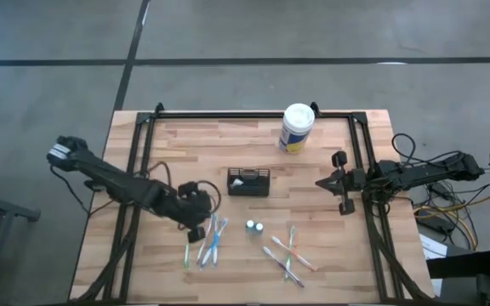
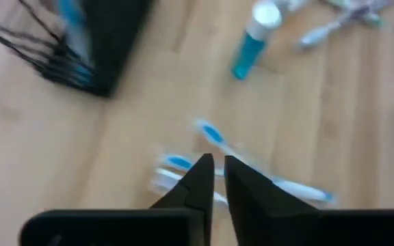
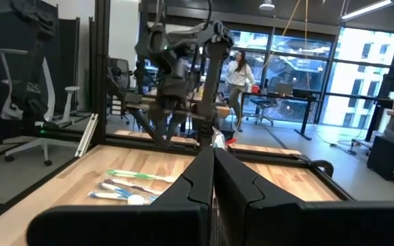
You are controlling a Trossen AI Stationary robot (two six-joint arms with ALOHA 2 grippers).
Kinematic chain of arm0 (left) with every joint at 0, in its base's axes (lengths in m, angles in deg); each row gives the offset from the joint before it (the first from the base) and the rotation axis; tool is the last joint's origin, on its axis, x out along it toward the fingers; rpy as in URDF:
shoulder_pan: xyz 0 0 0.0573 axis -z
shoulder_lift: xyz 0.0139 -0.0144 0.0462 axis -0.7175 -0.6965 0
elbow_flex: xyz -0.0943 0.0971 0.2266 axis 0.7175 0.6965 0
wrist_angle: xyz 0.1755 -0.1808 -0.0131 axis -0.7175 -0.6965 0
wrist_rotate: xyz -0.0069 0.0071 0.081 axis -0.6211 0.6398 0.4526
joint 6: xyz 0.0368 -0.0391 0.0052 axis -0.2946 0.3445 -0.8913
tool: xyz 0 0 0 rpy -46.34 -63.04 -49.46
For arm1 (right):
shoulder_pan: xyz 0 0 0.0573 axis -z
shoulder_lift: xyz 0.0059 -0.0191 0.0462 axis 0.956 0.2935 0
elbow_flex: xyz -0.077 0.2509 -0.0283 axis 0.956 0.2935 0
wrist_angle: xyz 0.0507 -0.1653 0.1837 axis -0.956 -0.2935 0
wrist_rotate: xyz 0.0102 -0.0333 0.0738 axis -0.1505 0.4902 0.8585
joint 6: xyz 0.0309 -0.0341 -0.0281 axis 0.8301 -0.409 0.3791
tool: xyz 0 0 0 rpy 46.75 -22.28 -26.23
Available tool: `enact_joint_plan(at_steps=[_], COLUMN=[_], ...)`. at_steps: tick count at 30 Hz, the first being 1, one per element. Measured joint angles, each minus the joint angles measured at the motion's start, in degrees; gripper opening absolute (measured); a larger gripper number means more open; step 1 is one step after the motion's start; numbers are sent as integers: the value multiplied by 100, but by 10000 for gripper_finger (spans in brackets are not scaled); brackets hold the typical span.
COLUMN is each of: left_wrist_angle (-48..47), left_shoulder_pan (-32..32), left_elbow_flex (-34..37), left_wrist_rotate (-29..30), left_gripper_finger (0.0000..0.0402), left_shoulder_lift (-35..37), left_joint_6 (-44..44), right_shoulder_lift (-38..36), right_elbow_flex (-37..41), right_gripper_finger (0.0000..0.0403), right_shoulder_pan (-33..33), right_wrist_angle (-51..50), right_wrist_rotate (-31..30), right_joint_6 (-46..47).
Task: Pick & Place toothbrushing station
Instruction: Put the blue toothbrush into the black wire organizer
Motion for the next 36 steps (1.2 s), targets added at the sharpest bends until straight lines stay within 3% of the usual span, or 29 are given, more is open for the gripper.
enact_joint_plan(at_steps=[7,14,25,36], left_wrist_angle=[5,15,-1547,-1432], left_shoulder_pan=[260,291,42,-63], left_elbow_flex=[-359,-983,-2181,-2209], left_wrist_rotate=[-763,-794,-191,-426], left_gripper_finger=[142,217,227,232], left_shoulder_lift=[-1062,-1935,-3146,-3463], left_joint_6=[494,812,819,693], right_shoulder_lift=[-1,-3,-3,-3], right_elbow_flex=[0,0,0,0], right_gripper_finger=[8,8,8,8], right_shoulder_pan=[1,1,0,1], right_wrist_angle=[-15,-50,-200,-196], right_wrist_rotate=[239,287,300,298], right_joint_6=[11,15,72,52])
